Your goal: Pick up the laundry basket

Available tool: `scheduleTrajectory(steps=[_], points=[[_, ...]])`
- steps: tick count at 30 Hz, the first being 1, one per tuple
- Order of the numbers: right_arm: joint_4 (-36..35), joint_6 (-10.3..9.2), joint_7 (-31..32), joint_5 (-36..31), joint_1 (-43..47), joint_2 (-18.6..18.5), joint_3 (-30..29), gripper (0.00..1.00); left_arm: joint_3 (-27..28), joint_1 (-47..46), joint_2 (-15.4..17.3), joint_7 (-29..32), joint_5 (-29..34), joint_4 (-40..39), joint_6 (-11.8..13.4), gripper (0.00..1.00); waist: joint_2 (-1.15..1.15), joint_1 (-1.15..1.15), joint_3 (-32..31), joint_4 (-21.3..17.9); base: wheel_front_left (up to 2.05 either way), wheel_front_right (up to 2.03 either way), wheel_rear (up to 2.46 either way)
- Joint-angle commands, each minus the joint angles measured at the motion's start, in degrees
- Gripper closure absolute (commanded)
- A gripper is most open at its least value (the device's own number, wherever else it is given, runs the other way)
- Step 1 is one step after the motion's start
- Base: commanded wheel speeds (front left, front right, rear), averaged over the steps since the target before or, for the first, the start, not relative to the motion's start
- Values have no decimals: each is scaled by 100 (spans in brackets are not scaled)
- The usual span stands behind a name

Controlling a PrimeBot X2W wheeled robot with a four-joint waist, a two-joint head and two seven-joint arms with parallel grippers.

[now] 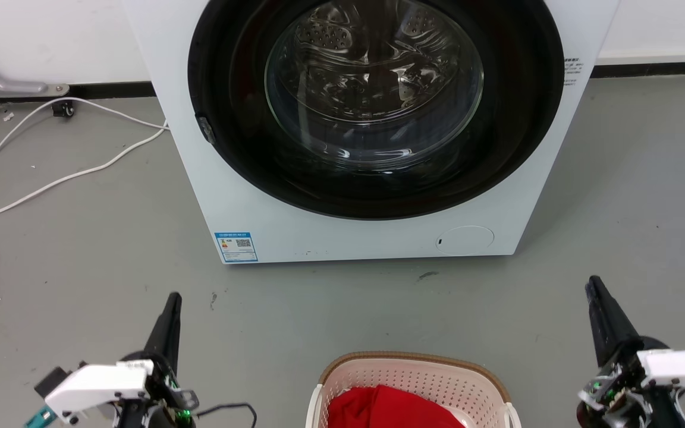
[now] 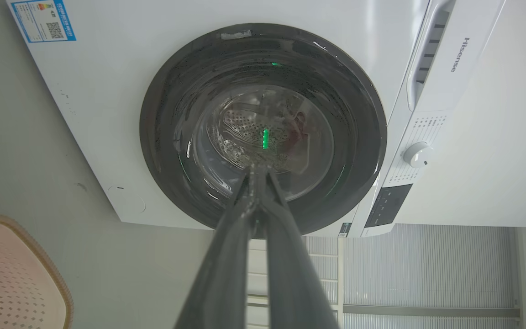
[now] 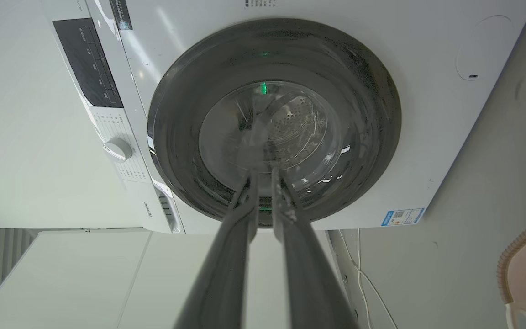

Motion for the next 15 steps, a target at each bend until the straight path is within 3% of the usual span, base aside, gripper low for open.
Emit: scheduleTrajectory(steps=[1,6,15], points=[[12,0,-9,-6,13,1,6,0,-6,10,-2,-8,2,5,0,0,0,0,1,0,0,0,0],[-22,0,-151,-210,57,1,35,0,-42,50,-3,-150,192,-65,0,0,0,0,4,2,0,0,0],[-319,0,-402,-1279,117,0,66,0,-45,65,-1,-401,1154,-302,96,0,0,0,15,8,0,0,0]])
